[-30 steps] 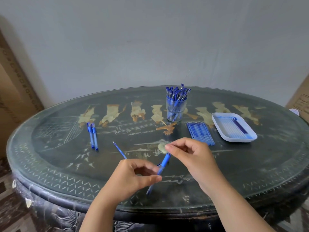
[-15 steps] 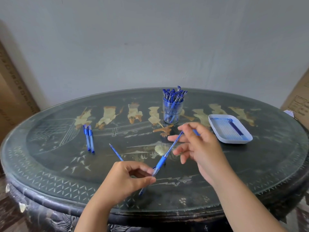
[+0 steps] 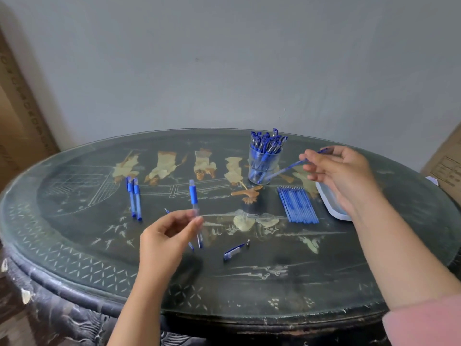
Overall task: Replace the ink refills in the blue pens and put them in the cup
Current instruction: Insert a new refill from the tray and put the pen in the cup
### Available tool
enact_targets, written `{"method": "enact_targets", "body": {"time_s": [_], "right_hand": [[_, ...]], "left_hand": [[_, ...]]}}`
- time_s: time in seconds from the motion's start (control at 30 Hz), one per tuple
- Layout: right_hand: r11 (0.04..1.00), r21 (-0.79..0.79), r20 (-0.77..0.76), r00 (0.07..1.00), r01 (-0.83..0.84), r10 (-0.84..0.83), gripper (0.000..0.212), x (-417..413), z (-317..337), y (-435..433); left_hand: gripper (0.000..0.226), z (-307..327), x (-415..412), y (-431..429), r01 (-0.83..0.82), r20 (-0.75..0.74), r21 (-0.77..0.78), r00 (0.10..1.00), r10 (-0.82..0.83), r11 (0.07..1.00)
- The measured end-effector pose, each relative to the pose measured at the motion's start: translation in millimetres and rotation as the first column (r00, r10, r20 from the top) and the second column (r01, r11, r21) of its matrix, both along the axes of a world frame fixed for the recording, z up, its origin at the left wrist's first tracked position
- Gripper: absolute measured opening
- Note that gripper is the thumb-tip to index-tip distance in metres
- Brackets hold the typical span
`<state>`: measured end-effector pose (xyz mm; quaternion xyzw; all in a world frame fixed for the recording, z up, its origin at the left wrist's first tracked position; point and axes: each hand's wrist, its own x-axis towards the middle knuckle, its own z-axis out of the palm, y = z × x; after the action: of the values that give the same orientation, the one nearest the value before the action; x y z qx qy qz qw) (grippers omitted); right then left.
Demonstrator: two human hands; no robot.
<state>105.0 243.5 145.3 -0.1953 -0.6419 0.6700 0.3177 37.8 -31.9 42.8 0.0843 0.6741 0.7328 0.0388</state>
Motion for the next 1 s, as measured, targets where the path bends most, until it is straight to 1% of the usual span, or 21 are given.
{"method": "enact_targets", "body": {"time_s": [0.1, 0.17, 0.27, 0.4, 0.5, 0.57, 0.63, 0.8, 1.0], "right_hand": [[0.993, 0.115, 0.182, 0.982, 0.037, -0.058, 0.020, -19.1, -17.5, 14.2], [0.985, 0.171, 0.267, 0.961, 0.028, -0.074, 0.014, -31.7, -31.8, 17.6], [0.969, 0.245, 0.377, 0.919, 0.021, -0.115, 0.013, -49.8, -55.8, 21.5], [0.923, 0.384, 0.507, 0.835, 0.005, -0.216, 0.018, -72.4, -78.5, 28.4], [0.861, 0.503, 0.604, 0.744, -0.080, -0.284, 0.020, -84.7, -85.3, 30.8], [0.812, 0.569, 0.630, 0.704, -0.129, -0.329, 0.024, -90.3, -89.3, 32.2], [0.786, 0.601, 0.636, 0.685, -0.148, -0.357, 0.027, -93.7, -93.3, 34.1], [0.756, 0.636, 0.644, 0.647, -0.156, -0.408, 0.032, -98.7, -98.6, 38.0], [0.737, 0.656, 0.645, 0.627, -0.160, -0.438, 0.030, -106.0, -102.3, 40.7]], "left_hand": [[0.013, -4.9, -4.1, 2.0, -0.066, 0.008, 0.047, 0.998, 0.066, 0.997], [0.013, -7.3, -5.2, 4.1, -0.090, 0.012, 0.079, 0.996, 0.090, 0.993], [0.013, -11.5, -6.4, 8.0, -0.104, 0.019, 0.087, 0.994, 0.103, 0.991], [0.013, -15.6, -8.2, 10.4, -0.092, 0.022, 0.070, 0.996, 0.091, 0.993], [0.013, -17.2, -10.6, 10.3, -0.094, 0.024, 0.069, 0.995, 0.092, 0.993], [0.012, -18.2, -11.5, 10.7, -0.089, 0.019, 0.063, 0.996, 0.088, 0.994], [0.012, -18.4, -11.3, 11.1, -0.079, 0.008, 0.057, 0.997, 0.079, 0.995], [0.013, -19.6, -11.6, 11.3, -0.064, -0.010, 0.041, 0.998, 0.065, 0.997], [0.017, -19.8, -12.1, 11.7, -0.051, -0.012, 0.045, 0.999, 0.051, 0.998]]}}
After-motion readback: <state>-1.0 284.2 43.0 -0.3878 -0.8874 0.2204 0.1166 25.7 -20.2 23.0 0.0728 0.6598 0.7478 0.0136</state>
